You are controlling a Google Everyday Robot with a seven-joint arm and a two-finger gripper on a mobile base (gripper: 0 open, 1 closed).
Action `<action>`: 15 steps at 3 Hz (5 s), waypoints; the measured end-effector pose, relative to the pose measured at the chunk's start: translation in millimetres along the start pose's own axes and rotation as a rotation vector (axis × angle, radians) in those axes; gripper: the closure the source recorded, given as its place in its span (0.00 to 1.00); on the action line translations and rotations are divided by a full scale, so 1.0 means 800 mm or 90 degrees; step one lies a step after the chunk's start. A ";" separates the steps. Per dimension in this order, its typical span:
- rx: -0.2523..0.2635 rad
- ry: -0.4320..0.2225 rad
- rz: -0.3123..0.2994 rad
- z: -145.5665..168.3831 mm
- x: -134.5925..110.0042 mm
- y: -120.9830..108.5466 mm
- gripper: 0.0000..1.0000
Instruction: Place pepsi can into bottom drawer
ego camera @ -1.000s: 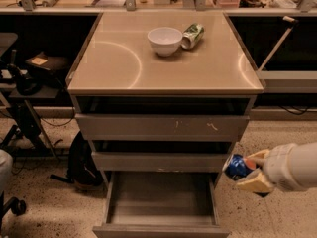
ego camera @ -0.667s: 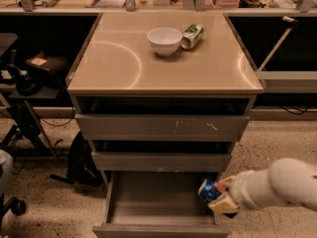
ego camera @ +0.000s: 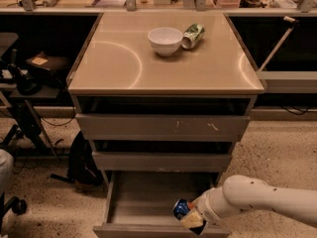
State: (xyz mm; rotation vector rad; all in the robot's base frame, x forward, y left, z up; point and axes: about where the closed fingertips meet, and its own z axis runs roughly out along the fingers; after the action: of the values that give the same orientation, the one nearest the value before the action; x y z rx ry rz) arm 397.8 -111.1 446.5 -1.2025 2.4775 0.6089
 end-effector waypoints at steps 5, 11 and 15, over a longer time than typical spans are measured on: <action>0.019 -0.224 0.134 0.091 0.029 -0.201 1.00; 0.031 -0.169 0.184 0.259 0.112 -0.288 0.74; 0.030 -0.169 0.184 0.259 0.112 -0.288 0.00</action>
Offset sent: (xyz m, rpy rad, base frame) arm 0.0752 -0.0673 -0.0689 0.2348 -0.0827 -0.2073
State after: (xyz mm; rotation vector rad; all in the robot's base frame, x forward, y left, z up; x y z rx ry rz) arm 548.4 -193.9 173.5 -0.6979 2.4358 0.7261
